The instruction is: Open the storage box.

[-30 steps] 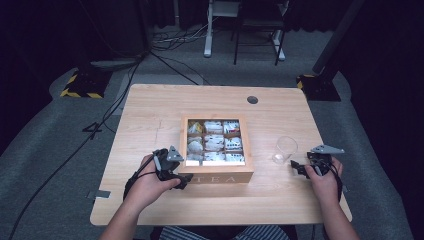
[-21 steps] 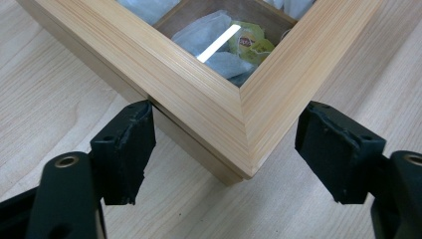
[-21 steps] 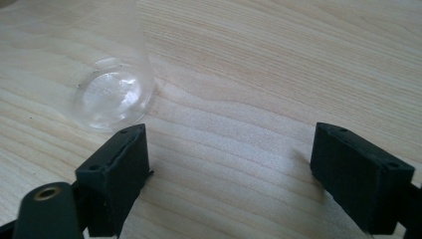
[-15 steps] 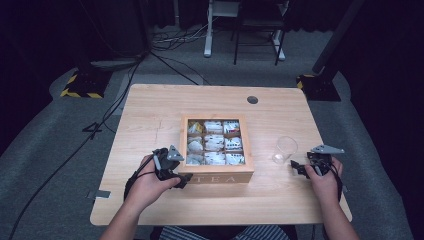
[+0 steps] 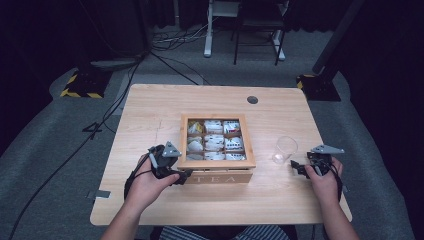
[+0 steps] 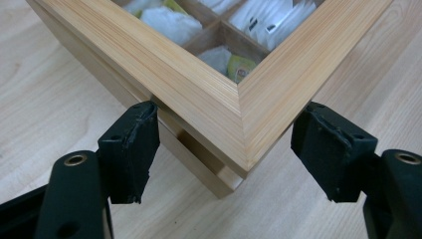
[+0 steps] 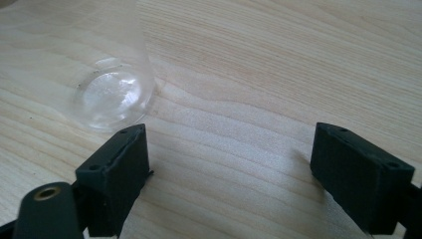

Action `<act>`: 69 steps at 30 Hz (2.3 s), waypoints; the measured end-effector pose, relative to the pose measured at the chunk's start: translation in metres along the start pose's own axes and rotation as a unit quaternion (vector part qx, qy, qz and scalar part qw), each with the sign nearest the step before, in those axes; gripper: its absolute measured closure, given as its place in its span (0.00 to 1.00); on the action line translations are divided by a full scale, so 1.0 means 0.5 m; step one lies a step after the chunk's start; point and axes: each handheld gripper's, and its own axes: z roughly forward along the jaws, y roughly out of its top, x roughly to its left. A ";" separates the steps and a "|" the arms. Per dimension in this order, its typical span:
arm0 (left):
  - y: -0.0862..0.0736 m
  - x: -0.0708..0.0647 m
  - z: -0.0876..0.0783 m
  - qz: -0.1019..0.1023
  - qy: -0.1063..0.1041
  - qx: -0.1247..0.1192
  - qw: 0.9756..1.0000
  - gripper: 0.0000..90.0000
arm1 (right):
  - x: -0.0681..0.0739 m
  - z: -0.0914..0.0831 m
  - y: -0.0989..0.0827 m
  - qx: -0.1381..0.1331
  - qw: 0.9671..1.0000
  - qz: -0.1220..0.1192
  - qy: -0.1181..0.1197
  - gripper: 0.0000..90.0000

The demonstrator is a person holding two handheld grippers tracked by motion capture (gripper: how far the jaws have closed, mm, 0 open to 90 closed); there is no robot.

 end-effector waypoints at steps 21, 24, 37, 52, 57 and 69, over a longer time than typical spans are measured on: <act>0.017 -0.011 -0.027 0.008 0.053 -0.075 0.996 0.30 | 0.001 0.000 0.000 0.000 1.000 -0.005 0.005 0.18; 0.020 -0.010 -0.030 0.010 0.056 -0.083 0.995 0.29 | 0.001 0.000 0.000 0.000 1.000 -0.005 0.006 0.18; 0.048 0.007 -0.050 0.021 0.074 -0.106 0.991 0.29 | -0.001 0.004 0.003 0.000 1.000 -0.006 0.007 0.18; 0.090 0.028 -0.057 0.016 0.095 -0.137 0.986 0.32 | -0.001 0.005 0.005 0.001 1.000 -0.006 0.007 0.18; 0.104 0.038 -0.062 0.005 0.083 -0.126 0.989 0.39 | 0.001 0.004 0.004 0.000 1.000 -0.001 0.004 0.19; 0.140 0.050 -0.065 -0.011 0.075 -0.115 0.990 0.46 | 0.012 -0.047 0.030 0.026 0.999 0.005 0.027 0.36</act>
